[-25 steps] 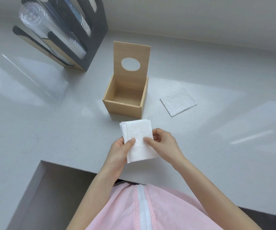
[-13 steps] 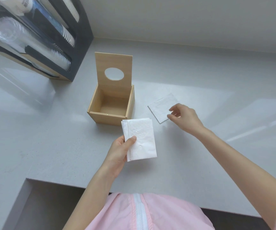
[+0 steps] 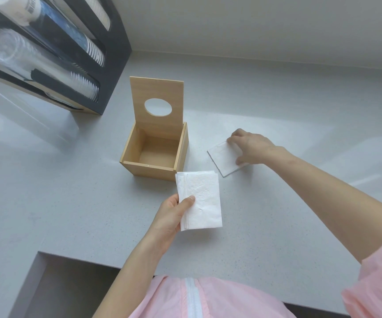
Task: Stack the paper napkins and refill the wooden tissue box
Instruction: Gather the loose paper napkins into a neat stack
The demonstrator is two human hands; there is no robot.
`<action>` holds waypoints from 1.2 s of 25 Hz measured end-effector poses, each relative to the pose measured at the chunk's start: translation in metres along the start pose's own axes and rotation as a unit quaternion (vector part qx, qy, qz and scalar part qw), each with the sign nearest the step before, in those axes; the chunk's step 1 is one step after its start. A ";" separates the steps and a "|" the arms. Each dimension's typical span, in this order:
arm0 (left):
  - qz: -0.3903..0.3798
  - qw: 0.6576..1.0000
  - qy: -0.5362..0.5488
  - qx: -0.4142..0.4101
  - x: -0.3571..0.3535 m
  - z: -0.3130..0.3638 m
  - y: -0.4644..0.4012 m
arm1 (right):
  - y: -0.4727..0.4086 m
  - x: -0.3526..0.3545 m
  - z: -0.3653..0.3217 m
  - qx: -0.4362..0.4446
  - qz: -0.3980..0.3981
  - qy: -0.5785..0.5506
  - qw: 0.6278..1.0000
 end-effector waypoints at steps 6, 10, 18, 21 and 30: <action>0.003 1.000 -0.002 0.001 0.002 -0.001 0.000 | -0.005 -0.005 0.003 -0.044 -0.010 0.049 0.998; -0.007 1.000 0.001 -0.005 -0.001 0.002 0.002 | 0.004 -0.009 0.005 -0.056 0.002 -0.009 0.998; -0.012 0.999 0.018 -0.026 0.007 0.002 0.010 | 0.071 -0.013 0.013 -0.095 0.107 -0.369 0.918; -0.012 0.999 0.027 -0.035 0.010 0.000 0.013 | 0.104 -0.012 -0.003 -0.072 0.128 -0.507 0.849; -0.047 0.998 0.017 -0.047 0.011 -0.002 0.022 | 0.122 -0.053 -0.104 -0.004 0.038 -0.655 0.755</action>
Point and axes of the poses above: each hand's wrist, its own y-axis away from the middle knuckle, its own x-axis out of the back of the hand, z = x × y, the point moved 10 cm from there along -y, towards the middle knuckle, and after that the axes turned 3 degrees about -z, right-handed, at the moved point
